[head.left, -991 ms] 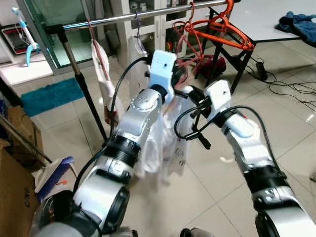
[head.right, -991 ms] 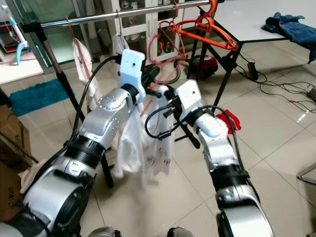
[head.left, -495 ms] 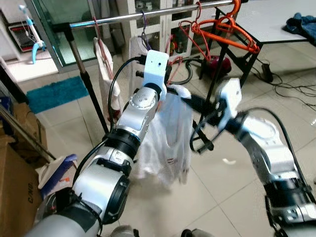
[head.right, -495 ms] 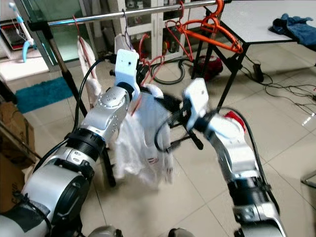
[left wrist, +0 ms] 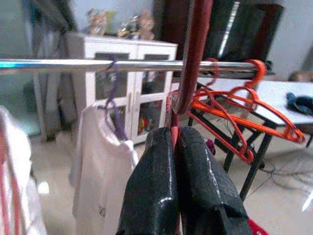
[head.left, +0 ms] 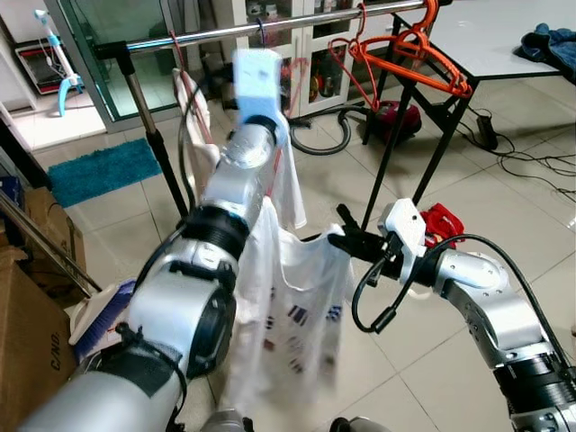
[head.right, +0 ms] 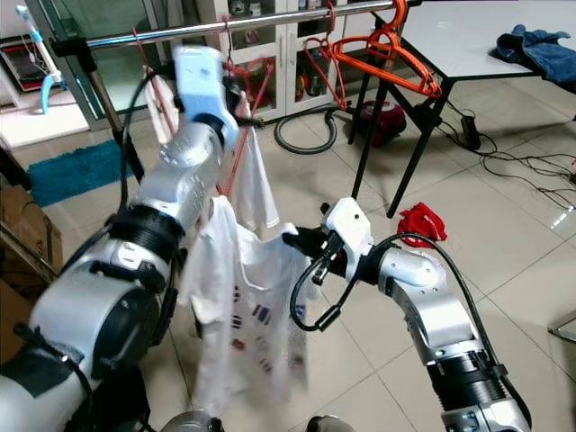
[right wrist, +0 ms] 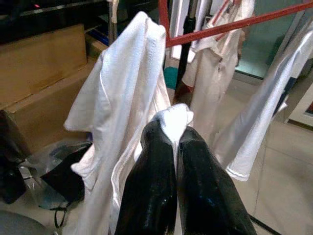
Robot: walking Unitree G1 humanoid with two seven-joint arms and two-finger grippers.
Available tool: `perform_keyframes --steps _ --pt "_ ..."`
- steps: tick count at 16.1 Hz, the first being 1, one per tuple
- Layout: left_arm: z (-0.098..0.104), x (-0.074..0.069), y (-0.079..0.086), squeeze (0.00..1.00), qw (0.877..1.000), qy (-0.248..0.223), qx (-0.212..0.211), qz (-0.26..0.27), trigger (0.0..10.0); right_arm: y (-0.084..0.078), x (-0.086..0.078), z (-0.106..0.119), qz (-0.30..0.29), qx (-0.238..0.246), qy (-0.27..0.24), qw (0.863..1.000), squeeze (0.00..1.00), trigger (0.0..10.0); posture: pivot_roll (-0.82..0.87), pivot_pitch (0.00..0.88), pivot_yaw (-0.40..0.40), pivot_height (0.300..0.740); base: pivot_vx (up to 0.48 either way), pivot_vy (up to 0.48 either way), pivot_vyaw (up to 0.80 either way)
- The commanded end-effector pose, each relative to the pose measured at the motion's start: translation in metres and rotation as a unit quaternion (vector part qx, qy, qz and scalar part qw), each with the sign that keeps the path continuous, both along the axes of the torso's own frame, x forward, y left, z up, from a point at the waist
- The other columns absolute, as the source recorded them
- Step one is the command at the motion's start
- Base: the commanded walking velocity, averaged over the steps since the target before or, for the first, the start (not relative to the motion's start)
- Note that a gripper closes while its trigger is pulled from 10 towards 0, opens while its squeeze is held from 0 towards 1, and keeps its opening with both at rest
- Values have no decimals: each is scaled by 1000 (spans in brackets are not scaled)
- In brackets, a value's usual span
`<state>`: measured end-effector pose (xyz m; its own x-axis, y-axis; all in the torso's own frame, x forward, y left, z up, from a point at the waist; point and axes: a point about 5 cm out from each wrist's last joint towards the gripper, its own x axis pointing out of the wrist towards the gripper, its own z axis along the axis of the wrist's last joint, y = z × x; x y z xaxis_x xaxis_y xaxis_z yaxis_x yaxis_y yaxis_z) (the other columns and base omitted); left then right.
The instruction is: Hang hanger
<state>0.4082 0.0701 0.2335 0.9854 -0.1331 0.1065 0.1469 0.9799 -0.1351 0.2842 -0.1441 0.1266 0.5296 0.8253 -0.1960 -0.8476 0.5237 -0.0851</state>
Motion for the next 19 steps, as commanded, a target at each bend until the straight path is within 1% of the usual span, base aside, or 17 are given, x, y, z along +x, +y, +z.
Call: perform_keyframes --steps 1,3,4,5,6,8,9,10,12,13,14,15,16,17,18,19 --pt "2 1 0 0 1000 0 5 12 10000 6 1 11 12 10 -17 1000 0 10000 -2 0 52 740 0 0 0" --pt "-14 -2 1 0 998 1 48 31 10000 9 2 11 9 15 -20 1000 0 10000 -2 0 53 740 0 0 0" --pt "-45 -11 -13 0 997 30 75 13 10000 14 9 17 -20 46 -33 998 0 10000 -3 0 53 740 0 0 0" --pt "-61 -19 -24 0 996 45 77 3 10000 16 14 25 -44 74 -43 995 0 10000 -3 0 52 740 0 0 0" --pt "-70 -25 -31 0 996 53 77 -3 10000 17 18 30 -60 92 -48 993 0 10000 -3 0 52 740 0 0 0" --pt "-81 -31 -38 0 997 66 44 11 10000 22 19 41 -60 129 -51 988 0 10000 -6 0 52 740 0 0 0" --pt "-83 -32 -39 0 996 77 -13 29 10000 31 16 53 -40 165 -48 984 0 10000 -8 0 51 740 0 0 0" --pt "-82 -32 -38 0 995 79 -35 40 10000 35 13 60 -27 179 -50 982 0 10000 -9 0 53 740 0 0 0" --pt "-82 -30 -35 0 995 81 -36 45 10000 36 11 65 -15 191 -49 980 0 10000 -11 0 54 740 0 0 0" --pt "-78 -27 -27 0 994 74 -32 68 10000 36 8 73 -2 203 -48 978 0 10000 -12 0 55 740 0 0 0" --pt "-71 -23 -18 0 993 54 -16 103 10000 35 4 79 11 211 -47 976 0 10000 -13 0 58 740 0 0 0" --pt "-68 -21 -13 0 993 47 -12 111 10000 34 2 79 16 207 -47 977 0 10000 -16 0 60 740 0 0 0" --pt "-62 -18 -7 0 991 38 -3 128 10000 32 0 76 19 191 -45 980 0 10000 -17 0 60 740 0 0 0" --pt "-54 -14 0 0 989 28 -21 141 10000 28 1 67 5 169 -41 985 0 10000 -17 0 61 740 0 0 0" --pt "-46 -12 4 0 987 21 -59 145 10000 24 2 58 -8 152 -37 988 0 10000 -17 0 61 740 0 0 0" --pt "-44 -11 5 0 987 20 -67 145 10000 23 2 57 -10 149 -36 988 0 10000 -17 0 61 740 0 0 0"
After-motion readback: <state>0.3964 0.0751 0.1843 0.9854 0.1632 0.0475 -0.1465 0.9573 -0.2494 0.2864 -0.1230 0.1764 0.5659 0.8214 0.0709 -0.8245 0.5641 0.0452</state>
